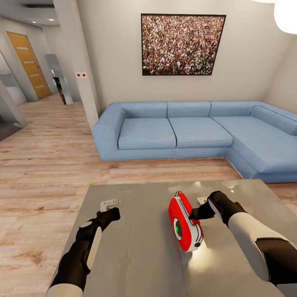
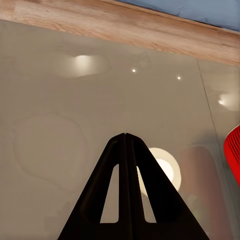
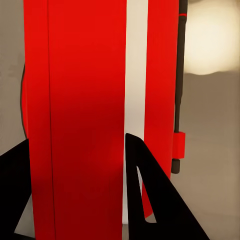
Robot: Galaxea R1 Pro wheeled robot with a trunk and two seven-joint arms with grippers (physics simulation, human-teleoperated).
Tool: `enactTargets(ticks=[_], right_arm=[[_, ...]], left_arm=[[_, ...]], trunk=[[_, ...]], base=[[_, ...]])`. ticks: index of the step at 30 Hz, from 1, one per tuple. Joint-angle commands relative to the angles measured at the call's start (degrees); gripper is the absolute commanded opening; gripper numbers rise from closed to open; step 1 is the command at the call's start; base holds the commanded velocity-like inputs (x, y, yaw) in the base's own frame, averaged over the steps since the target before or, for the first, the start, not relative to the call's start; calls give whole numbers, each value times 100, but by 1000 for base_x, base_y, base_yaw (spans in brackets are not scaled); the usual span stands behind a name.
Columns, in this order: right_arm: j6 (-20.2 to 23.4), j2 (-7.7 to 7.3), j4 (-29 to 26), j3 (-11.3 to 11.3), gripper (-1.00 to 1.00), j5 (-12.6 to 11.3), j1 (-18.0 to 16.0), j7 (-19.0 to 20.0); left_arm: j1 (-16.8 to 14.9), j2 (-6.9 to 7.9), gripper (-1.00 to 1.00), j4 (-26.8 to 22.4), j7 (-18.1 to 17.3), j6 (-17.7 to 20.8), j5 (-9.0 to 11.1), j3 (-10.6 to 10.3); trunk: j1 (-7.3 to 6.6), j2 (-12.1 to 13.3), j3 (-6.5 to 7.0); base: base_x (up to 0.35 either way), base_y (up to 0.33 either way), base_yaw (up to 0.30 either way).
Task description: Turn on the radio receiver that's on the table in the living room.
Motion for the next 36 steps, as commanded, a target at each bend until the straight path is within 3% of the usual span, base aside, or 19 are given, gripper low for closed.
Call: enactTargets(ticks=[1,9,10,30,36], right_arm=[[-48,1,161,-18,-100,89,9,4],[-48,1,164,-18,-100,89,9,4],[-48,1,166,-18,100,89,9,4],[-56,1,177,-18,100,92,9,-5],[-55,1,177,-18,100,97,9,-12]], left_arm=[[-2,-1,-100,1,0,0,-1,-1],[-2,-1,-100,9,0,0,-1,-1],[-2,-1,-100,10,0,0,-1,-1],[-2,-1,-100,-4,-9,-36,-4,-10],[-2,-1,-100,8,-9,-44,-16,-10]], trunk=[[2,2,-2],[2,2,-2],[2,2,-2],[2,2,-2],[-129,243,106]], base=[[0,0,0],[0,0,0],[0,0,0],[0,0,0],[0,0,0]])
